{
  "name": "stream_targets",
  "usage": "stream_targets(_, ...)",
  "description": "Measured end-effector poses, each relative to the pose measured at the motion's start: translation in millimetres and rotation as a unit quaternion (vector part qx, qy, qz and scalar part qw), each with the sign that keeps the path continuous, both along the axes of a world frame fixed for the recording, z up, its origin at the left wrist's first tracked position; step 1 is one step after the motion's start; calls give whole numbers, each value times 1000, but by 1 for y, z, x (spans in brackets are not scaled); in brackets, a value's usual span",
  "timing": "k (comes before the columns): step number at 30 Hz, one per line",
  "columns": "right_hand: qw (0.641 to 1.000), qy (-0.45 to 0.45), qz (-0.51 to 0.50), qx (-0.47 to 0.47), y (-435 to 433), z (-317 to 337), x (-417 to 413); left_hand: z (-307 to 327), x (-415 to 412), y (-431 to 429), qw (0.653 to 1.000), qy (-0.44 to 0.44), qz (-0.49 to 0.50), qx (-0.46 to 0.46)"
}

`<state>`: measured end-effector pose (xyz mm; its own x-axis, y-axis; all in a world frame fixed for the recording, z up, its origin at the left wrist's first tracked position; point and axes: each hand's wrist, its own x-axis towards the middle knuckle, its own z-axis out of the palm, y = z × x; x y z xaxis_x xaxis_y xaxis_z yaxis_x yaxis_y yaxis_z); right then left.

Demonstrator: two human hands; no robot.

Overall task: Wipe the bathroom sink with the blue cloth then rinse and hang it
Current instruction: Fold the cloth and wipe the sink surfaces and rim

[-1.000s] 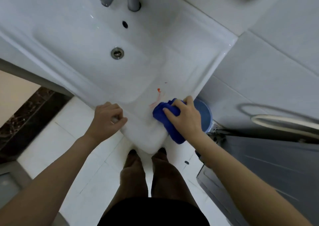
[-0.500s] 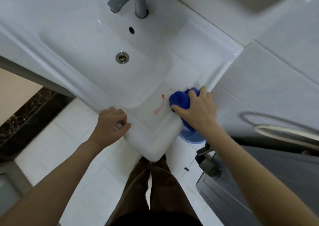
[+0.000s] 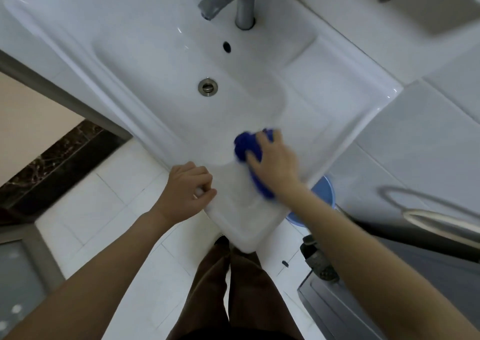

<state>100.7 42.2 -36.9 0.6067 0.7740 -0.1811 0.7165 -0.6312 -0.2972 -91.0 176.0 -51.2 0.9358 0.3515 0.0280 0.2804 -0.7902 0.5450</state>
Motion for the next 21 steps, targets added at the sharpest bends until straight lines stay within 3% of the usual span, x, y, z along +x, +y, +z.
stream_targets(2,996,14,84,-9,-16,3,-30,1,-1,1,1000,4,-7,-4)
stream_targets(4,997,-9,71,-6,-14,-1,2,0,-1,2,1000,7,-7,4)
stream_targets(8,984,-64,-164,27,13,-13,116,-5,-1,0,1000,2,2,12)
stream_targets(10,975,-76,-201,48,24,-14,112,-5,-1,0,1000,3,3,5)
stream_targets(14,998,-20,-1,56,29,-18,-4,0,-1,0,1000,23,5,-7)
stream_targets(17,991,7,124,51,3,-13,-40,0,-2,1,999,23,-5,-25)
stream_targets(19,991,-21,116,60,-5,-13,-3,0,-1,1,999,29,1,-20)
stream_targets(21,997,-70,9,44,0,-15,53,-2,-1,0,999,31,7,-6)
